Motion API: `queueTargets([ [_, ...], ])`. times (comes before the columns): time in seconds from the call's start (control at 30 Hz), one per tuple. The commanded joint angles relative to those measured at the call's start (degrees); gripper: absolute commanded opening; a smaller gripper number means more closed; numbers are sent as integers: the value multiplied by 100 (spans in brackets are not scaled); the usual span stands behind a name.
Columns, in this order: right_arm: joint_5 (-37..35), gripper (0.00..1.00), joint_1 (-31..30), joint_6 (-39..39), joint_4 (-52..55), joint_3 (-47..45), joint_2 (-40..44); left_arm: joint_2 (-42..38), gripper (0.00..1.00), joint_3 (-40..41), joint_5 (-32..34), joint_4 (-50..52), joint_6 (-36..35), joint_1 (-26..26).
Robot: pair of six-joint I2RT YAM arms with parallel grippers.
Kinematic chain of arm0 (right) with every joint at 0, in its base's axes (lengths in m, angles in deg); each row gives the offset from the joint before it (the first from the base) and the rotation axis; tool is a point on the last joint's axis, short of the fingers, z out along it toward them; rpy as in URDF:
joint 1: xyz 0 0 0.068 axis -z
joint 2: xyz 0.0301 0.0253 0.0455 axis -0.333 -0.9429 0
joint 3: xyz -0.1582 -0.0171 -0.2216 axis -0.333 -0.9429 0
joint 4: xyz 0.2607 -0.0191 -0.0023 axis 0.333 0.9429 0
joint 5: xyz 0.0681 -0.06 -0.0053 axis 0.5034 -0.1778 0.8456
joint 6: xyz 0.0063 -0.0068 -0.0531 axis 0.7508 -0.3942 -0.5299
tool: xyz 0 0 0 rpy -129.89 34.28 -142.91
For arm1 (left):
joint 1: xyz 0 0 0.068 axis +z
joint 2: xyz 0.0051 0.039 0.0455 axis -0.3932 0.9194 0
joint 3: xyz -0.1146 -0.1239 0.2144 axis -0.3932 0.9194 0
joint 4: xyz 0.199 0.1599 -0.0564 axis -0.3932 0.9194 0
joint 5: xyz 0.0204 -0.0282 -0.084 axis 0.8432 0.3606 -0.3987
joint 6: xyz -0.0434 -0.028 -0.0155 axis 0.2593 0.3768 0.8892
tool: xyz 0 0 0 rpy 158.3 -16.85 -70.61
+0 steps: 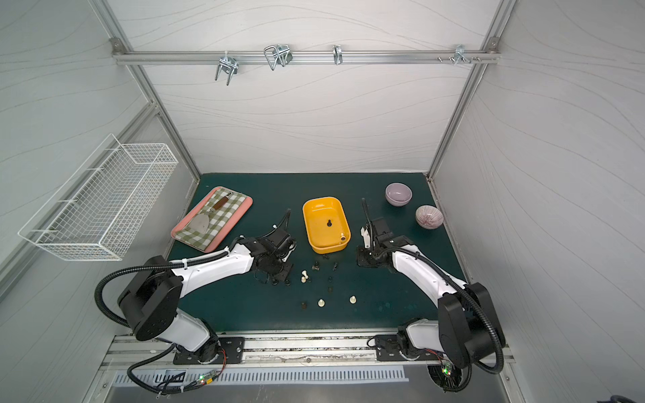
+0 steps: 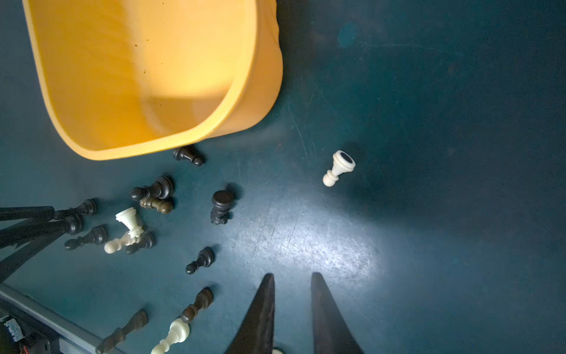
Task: Put the chess pieces into the storage box
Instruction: Pick up the chess piece at the center of the board.
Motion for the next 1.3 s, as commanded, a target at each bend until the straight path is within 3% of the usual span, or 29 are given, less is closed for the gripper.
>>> queueTargets([
  [0.0,57,24,39,11,-33,-63,65,98,24,-207,111,-135,-2,-27],
  [0.63,71,24,39,10,-36,-64,52,170,8,-196,129,-218,-19,-27],
  [1.27,64,24,39,-31,1,-10,67,-77,5,-613,2,5,-146,-26],
])
